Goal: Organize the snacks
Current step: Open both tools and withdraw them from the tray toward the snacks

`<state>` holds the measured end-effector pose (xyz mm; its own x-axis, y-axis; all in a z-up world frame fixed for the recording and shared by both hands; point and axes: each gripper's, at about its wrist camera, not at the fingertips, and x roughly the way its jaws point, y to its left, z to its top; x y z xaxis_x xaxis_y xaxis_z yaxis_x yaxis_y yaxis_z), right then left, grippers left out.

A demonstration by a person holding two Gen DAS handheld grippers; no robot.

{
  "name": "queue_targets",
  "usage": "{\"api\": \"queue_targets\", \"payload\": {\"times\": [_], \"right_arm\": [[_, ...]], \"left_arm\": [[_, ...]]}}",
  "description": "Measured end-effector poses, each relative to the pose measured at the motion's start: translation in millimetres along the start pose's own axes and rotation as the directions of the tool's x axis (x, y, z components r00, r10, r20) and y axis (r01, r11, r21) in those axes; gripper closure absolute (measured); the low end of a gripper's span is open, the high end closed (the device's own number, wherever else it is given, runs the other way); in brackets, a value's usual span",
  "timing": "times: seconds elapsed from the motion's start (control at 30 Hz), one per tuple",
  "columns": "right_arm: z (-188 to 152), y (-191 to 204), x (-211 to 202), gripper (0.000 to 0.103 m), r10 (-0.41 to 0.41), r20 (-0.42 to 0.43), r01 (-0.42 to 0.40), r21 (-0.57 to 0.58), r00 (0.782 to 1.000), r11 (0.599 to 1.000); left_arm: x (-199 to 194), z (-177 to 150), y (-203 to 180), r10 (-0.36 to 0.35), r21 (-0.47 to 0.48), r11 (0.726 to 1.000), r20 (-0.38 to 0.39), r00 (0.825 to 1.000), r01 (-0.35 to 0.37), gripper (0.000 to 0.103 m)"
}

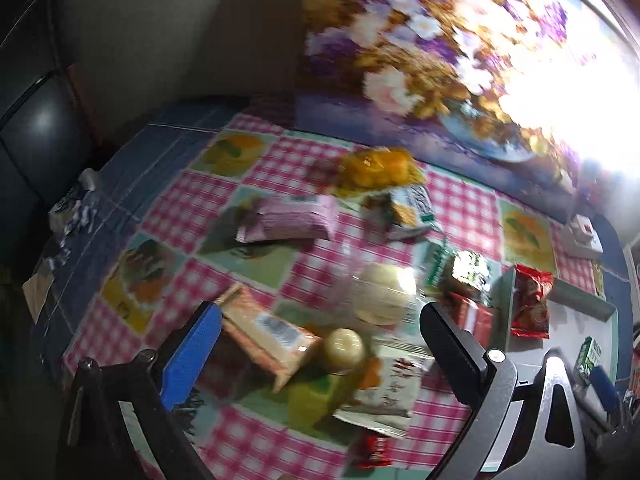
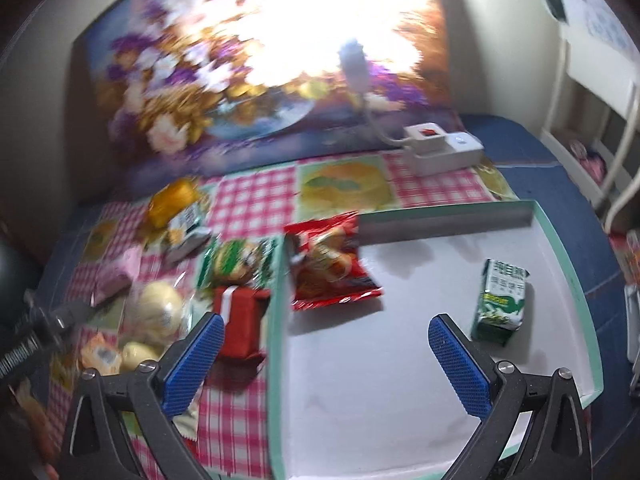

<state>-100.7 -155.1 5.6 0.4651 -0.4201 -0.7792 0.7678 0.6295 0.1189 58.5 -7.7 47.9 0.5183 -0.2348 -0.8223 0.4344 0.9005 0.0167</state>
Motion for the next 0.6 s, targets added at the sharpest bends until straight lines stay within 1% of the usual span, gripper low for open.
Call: {"api": "queue_targets", "payload": {"times": [0.1, 0.17, 0.23, 0.37, 0.43, 0.5, 0.6], "right_arm": [[-8.1, 15.2, -0.5, 0.000, 0.045, -0.023, -0.046, -0.037, 0.999, 0.998], [-11.9, 22.3, -0.1, 0.000, 0.079, -0.040, -0.081, -0.048, 0.996, 0.996], [-16.1, 28.3, 1.0, 0.000, 0.116, -0.052, -0.119, -0.044, 0.992, 0.992], [-21.9, 43.6, 0.3, 0.000, 0.161, -0.055, -0.165, -0.068, 0.985, 0.984], [-24.8, 52.3, 0.7, 0.000, 0.180, -0.064, -0.186, -0.086, 0.981, 0.979], [-26.6, 58.6, 3.4, 0.000, 0.196, -0.075, -0.203, -0.090, 0.978, 0.975], [-31.1, 69.5, 9.0, 0.000, 0.230, -0.105, -0.240, -0.093, 0.967, 0.966]], "left_arm": [[-6.8, -5.5, 18.0, 0.018, -0.002, 1.000, 0.042, 0.999, -0.017, 0.003], [-5.8, -11.4, 29.5, 0.030, 0.000, 1.000, 0.046, 0.998, -0.030, 0.003], [-1.4, -18.5, 42.4, 0.032, -0.008, 0.999, 0.034, 0.999, -0.032, 0.003], [13.2, -29.6, 66.2, -0.006, -0.035, 0.999, -0.017, 1.000, 0.005, 0.003], [21.5, -32.2, 78.7, -0.036, -0.066, 0.997, -0.045, 0.998, 0.033, 0.003], [24.9, -34.4, 84.5, -0.048, -0.077, 0.996, -0.058, 0.997, 0.044, 0.004], [28.0, -35.5, 91.1, -0.070, -0.091, 0.994, -0.054, 0.996, 0.065, 0.004]]}}
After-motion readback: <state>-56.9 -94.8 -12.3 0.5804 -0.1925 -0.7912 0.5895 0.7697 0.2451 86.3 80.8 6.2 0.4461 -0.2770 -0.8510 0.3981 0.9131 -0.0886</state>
